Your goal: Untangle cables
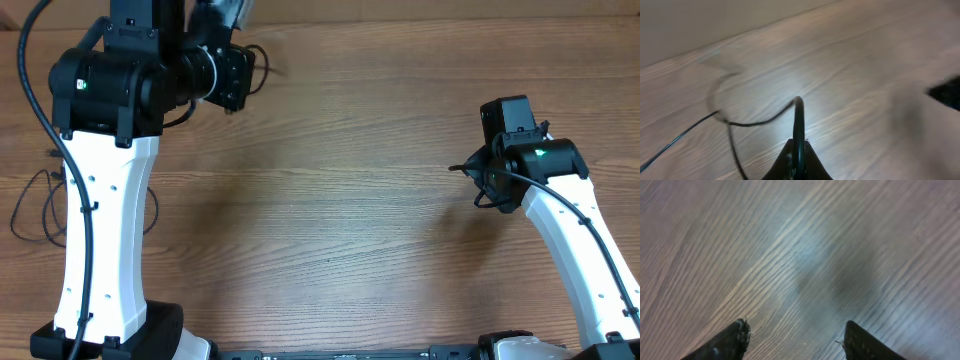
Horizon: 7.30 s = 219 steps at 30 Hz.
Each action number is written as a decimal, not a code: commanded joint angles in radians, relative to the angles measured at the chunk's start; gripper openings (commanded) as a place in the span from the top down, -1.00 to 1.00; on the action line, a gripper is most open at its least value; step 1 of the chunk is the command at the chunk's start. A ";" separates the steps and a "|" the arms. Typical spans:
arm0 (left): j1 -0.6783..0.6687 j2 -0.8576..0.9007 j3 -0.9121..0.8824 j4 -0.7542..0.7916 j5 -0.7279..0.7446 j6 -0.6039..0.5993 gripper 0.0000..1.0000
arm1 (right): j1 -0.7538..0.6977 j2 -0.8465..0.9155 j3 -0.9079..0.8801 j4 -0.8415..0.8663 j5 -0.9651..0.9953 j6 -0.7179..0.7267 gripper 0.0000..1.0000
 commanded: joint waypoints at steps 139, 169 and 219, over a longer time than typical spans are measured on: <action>0.123 -0.322 -0.443 -0.123 -0.374 -0.204 -0.99 | -0.002 -0.529 -0.023 -0.029 -0.182 -0.698 -1.00; 0.123 -0.979 -0.993 0.007 -0.395 -0.170 -0.99 | -0.002 -0.771 -0.151 -0.047 -0.182 -0.698 -1.00; 0.123 -0.979 -0.993 0.004 -0.395 -0.170 -0.99 | -0.003 -1.409 -0.773 0.584 -0.182 -0.698 -1.00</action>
